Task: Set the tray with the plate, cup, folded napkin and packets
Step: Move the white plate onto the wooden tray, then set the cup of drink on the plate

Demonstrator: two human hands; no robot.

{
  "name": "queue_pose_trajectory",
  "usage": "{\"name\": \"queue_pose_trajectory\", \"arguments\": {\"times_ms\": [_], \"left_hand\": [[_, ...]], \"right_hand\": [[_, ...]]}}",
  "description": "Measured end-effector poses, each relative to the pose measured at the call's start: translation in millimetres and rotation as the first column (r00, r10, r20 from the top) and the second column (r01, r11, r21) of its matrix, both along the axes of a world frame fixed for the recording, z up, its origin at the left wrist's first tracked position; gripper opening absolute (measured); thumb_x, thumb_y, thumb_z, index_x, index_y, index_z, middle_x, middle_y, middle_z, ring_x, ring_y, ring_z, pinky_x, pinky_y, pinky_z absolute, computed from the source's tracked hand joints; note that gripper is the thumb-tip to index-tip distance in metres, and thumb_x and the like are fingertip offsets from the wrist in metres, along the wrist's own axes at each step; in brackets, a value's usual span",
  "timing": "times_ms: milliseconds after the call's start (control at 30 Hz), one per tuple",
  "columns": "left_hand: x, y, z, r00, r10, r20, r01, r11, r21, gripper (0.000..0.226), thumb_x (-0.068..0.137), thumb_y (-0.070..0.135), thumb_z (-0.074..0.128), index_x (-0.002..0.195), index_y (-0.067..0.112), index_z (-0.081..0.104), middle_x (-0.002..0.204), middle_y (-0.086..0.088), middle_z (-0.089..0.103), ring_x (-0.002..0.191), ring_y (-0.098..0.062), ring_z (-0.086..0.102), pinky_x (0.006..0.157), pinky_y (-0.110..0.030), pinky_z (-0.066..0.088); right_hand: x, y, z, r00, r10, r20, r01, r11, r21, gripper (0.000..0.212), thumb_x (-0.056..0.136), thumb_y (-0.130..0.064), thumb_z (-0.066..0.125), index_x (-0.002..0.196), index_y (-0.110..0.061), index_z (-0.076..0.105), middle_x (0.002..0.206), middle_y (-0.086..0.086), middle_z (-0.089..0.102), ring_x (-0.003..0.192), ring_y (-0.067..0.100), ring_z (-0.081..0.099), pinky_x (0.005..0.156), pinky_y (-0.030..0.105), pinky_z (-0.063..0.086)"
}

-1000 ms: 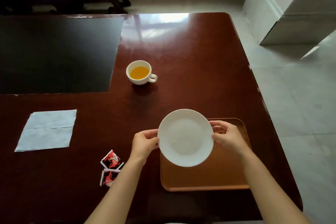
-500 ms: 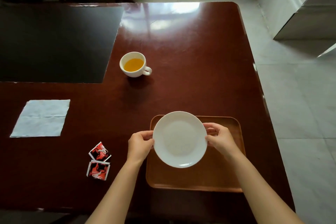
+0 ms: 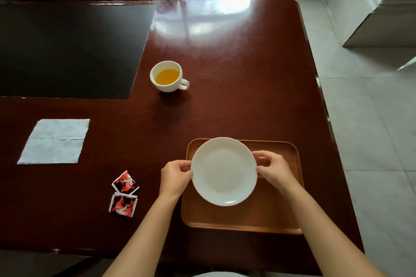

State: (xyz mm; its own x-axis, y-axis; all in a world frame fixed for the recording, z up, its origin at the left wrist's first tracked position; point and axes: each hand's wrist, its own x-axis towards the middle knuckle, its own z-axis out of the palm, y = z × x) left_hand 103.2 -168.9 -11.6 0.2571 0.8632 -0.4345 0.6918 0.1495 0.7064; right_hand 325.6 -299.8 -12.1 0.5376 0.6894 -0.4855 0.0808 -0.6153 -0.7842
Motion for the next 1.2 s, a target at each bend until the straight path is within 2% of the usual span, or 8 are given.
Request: {"name": "queue_pose_trajectory", "arguments": {"times_ms": [100,167,267,367,633,800,933,1200], "left_hand": [[-2,4,3,1.000,-0.030,-0.007,0.030,0.999,-0.031,0.028,0.078,0.011,0.072,0.106,0.010,0.070,0.094,-0.004,0.073,0.087,-0.015,0.067,0.082,-0.040,0.058],[-5,8,6,0.998,-0.064,-0.012,0.064,0.998,-0.027,0.027,0.079,0.013,0.071,0.106,0.011,0.069,0.094,-0.003,0.073,0.087,-0.014,0.067,0.082,-0.039,0.058],[-8,17,12,0.997,-0.081,-0.006,0.081,0.997,0.013,0.028,0.080,0.016,0.068,0.108,0.012,0.067,0.089,0.002,0.071,0.087,-0.014,0.067,0.077,-0.028,0.054],[-10,32,21,0.991,-0.130,-0.038,0.132,0.988,0.081,0.032,0.083,0.020,0.067,0.114,0.016,0.062,0.091,0.005,0.067,0.083,-0.009,0.063,0.071,-0.020,0.048],[-22,125,64,0.926,-0.296,-0.234,0.363,0.870,0.335,0.066,0.075,0.033,0.075,0.132,0.021,0.045,0.123,-0.004,0.060,0.108,-0.017,0.058,0.087,-0.037,0.054],[-23,204,83,0.832,-0.356,-0.425,0.536,0.712,0.454,0.080,0.073,0.044,0.073,0.140,0.024,0.035,0.139,-0.003,0.048,0.124,-0.022,0.049,0.106,-0.049,0.038],[-17,258,76,0.705,-0.374,-0.603,0.688,0.569,0.451,0.088,0.072,0.050,0.070,0.144,0.026,0.025,0.144,-0.001,0.042,0.130,-0.020,0.042,0.113,-0.054,0.018],[10,323,30,0.576,-0.468,-0.670,0.803,0.474,0.360,0.110,0.067,0.060,0.068,0.148,0.021,0.006,0.152,-0.001,0.031,0.141,-0.018,0.025,0.113,-0.058,0.005]], "right_hand": [[1,2,2,0.999,0.015,0.033,-0.014,0.999,-0.036,0.033,0.078,0.001,0.066,0.100,-0.024,0.067,0.094,0.000,0.068,0.090,0.019,0.064,0.073,0.037,0.060],[2,6,6,0.987,0.014,0.159,-0.002,0.997,-0.078,0.029,0.080,-0.004,0.066,0.106,-0.017,0.066,0.101,0.003,0.067,0.091,0.016,0.060,0.076,0.033,0.057],[3,18,17,0.941,0.037,0.336,-0.013,0.997,-0.072,0.027,0.081,-0.011,0.065,0.108,-0.014,0.065,0.102,0.005,0.066,0.087,0.013,0.055,0.072,0.026,0.046],[-2,43,32,0.914,0.105,0.391,-0.087,0.994,-0.064,0.027,0.080,-0.020,0.066,0.107,-0.016,0.065,0.101,0.005,0.065,0.085,0.014,0.058,0.072,0.030,0.049],[-16,147,71,0.817,0.226,0.530,-0.246,0.969,-0.033,0.047,0.075,-0.032,0.071,0.119,-0.022,0.057,0.109,0.004,0.061,0.096,0.020,0.060,0.073,0.030,0.048],[-15,218,85,0.714,0.311,0.627,-0.324,0.941,-0.098,0.066,0.074,-0.036,0.072,0.133,-0.023,0.043,0.125,0.005,0.052,0.115,0.024,0.050,0.083,0.039,0.049],[-19,268,77,0.602,0.428,0.674,-0.378,0.896,-0.232,0.081,0.075,-0.039,0.071,0.142,-0.021,0.029,0.134,0.005,0.044,0.122,0.025,0.041,0.087,0.041,0.046],[-19,331,34,0.532,0.553,0.642,-0.438,0.828,-0.350,0.111,0.065,-0.050,0.076,0.147,-0.015,0.009,0.149,0.005,0.027,0.135,0.024,0.025,0.102,0.041,0.038]]}}
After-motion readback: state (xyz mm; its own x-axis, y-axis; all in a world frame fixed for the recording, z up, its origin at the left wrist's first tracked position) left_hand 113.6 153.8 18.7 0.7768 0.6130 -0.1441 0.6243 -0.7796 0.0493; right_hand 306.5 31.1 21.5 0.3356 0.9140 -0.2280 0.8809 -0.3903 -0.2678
